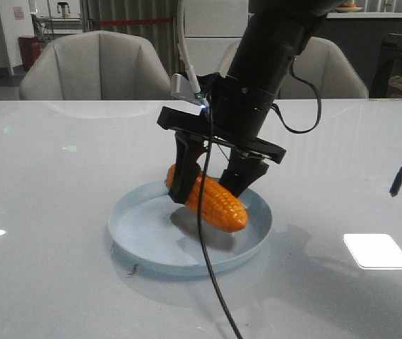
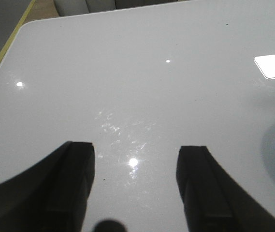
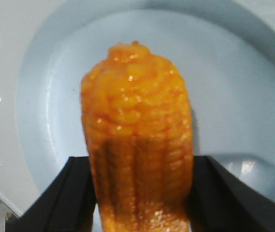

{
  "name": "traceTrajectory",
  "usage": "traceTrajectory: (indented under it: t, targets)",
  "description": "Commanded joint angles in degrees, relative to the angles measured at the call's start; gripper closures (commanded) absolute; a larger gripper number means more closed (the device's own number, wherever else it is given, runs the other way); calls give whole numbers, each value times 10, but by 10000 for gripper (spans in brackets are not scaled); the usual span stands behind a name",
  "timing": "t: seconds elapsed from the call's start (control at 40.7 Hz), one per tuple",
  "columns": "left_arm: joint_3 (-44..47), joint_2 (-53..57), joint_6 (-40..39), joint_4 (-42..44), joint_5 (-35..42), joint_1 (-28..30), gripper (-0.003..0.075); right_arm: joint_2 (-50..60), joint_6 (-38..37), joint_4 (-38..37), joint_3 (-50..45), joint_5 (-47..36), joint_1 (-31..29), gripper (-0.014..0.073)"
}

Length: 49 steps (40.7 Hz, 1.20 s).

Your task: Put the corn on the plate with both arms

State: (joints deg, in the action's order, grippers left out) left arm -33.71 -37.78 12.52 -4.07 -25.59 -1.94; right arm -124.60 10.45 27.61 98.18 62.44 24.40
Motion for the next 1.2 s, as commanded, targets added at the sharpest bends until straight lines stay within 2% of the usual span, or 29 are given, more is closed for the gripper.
traceTrajectory:
  t: [0.0, 0.123, 0.196, 0.442, 0.688, 0.811, 0.982, 1.179]
  targets:
    - [-16, 2, -3, -7, 45, 1, 286, 36, 37, 23, 17, -9, 0, 254]
    - [-16, 2, -3, -6, 45, 1, 286, 36, 75, 23, 17, -9, 0, 31]
    - [-16, 2, -3, -6, 45, 1, 286, 36, 76, 23, 18, -9, 0, -36]
    - [-16, 2, -3, -6, 45, 1, 286, 36, 84, 28, 36, 16, 0, -17]
    - [-16, 2, -3, -6, 45, 1, 286, 79, 103, 19, 133, 65, -2, -17]
    - [-16, 2, -3, -6, 45, 1, 286, 123, 103, -12, 169, 86, -2, -17]
    - [-16, 2, -3, -6, 45, 1, 286, 204, 78, -100, 173, 88, -8, -17]
    - [-16, 2, -3, -6, 45, 1, 286, 300, 62, -114, 158, 84, -56, -17]
